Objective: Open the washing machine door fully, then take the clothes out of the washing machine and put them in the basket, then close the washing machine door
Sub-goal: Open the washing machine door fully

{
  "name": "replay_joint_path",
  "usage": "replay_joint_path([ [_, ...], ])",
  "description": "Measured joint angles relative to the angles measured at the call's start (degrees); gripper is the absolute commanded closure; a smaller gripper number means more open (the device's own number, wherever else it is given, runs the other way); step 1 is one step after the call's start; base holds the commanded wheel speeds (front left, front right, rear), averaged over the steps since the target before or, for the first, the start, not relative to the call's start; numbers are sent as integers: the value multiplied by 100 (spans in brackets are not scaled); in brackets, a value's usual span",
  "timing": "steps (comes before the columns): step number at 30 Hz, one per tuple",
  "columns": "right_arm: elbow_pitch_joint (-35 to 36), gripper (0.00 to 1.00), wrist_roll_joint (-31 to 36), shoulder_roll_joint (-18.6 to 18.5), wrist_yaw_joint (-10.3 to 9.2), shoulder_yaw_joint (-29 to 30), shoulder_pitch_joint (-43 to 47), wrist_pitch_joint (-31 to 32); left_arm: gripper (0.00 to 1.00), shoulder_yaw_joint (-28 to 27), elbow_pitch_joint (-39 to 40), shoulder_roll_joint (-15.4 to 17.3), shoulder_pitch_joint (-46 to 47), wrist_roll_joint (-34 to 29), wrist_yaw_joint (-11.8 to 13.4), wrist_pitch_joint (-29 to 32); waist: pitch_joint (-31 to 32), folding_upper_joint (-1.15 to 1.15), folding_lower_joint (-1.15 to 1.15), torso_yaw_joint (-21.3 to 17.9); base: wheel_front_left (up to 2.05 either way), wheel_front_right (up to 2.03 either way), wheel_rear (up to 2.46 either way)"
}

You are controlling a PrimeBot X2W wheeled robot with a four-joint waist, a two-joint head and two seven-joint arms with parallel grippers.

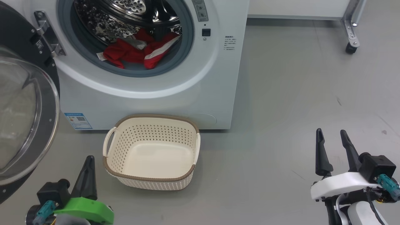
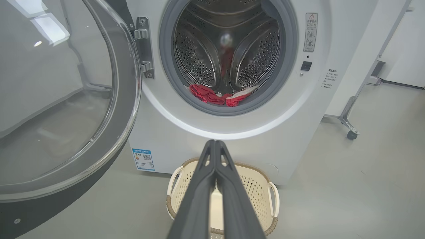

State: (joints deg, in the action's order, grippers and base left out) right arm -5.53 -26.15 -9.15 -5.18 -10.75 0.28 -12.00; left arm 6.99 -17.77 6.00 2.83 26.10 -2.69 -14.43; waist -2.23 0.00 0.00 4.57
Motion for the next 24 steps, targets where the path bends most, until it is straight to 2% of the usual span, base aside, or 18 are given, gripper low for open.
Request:
replay_joint_path([
  [5,71,0,0,-2,0,48,22,-21,100,55,303,-58,-62,-56,40,0,59,0,0,-259,0,0,0],
  [6,92,0,0,-2,0,49,23,-25,85,53,385,-63,-63,-82,49,0,62,0,0,-301,0,0,0],
  [7,109,0,0,-2,0,52,23,-26,55,55,432,-64,-63,-109,68,-1,61,0,0,-338,0,0,0],
  [8,109,0,0,-2,0,52,23,-26,17,55,432,-64,-63,-109,68,-1,61,0,0,-338,0,0,0],
  [9,118,0,0,-2,0,74,24,-34,0,78,446,-66,-62,-123,69,-1,56,0,0,-369,0,0,0],
  [24,156,0,3,-42,-8,146,108,-76,0,275,625,-229,-124,-209,69,-1,24,0,0,-289,0,0,0],
])
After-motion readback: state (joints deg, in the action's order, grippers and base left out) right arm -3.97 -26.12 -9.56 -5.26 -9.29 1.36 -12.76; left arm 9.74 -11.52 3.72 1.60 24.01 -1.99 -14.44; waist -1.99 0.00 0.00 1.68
